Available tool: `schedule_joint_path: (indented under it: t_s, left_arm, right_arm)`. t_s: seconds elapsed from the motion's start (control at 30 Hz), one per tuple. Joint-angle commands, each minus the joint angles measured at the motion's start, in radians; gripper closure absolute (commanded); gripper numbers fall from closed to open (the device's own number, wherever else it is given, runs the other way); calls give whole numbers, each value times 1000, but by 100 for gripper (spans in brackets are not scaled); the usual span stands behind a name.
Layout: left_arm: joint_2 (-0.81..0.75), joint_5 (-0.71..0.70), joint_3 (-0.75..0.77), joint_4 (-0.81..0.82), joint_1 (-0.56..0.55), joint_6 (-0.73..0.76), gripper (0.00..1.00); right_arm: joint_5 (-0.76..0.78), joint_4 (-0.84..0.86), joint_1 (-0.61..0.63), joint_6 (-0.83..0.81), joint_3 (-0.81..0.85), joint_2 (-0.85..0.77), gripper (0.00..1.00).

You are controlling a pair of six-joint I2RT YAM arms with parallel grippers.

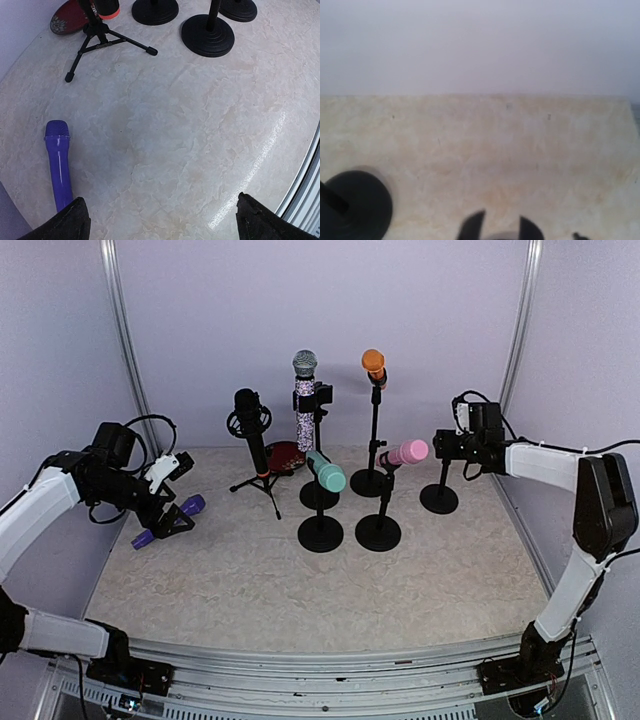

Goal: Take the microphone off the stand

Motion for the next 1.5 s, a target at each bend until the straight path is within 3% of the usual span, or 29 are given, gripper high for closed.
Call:
schedule_joint_path:
  t_s: [0.0, 0.13, 0.23, 0.37, 0.47, 0.57, 0.67, 0.87, 1.1, 1.23, 1.47]
  left_arm:
    - [-15, 39, 2, 28, -9, -18, 1]
    - [-13, 68, 15, 43, -10, -32, 1]
    - [-11, 106, 19, 51, -11, -43, 1]
    - [-10, 161, 9, 76, -10, -64, 1]
    - [-2, 170, 4, 85, -10, -74, 1]
    - [4, 166, 3, 93, -10, -77, 1]
    - [9, 170, 2, 108, -9, -86, 1]
    - [19, 173, -12, 139, -9, -114, 1]
    - [0, 164, -23, 147, -11, -108, 1]
    - [-13, 151, -35, 165, -10, -114, 1]
    - [-29, 164, -38, 199, -11, -135, 1]
  right_arm:
    - [4, 3, -15, 9, 81, -96, 10]
    - [-18, -7, 1, 28, 55, -239, 10]
    - [32, -3, 86, 5, 3, -376, 11]
    - [192, -10, 314, -43, -60, -537, 10]
    - [334, 0, 567, -94, -81, -617, 9]
    - [421, -27, 776, -119, -52, -589, 6]
    - [430, -68, 899, -100, -3, -486, 3]
    - [421, -171, 936, 21, 81, -243, 1]
    - [441, -340, 908, 90, 221, -74, 5]
    - [427, -335, 899, 100, 221, -52, 15]
    - [419, -347, 898, 110, 240, -31, 44]
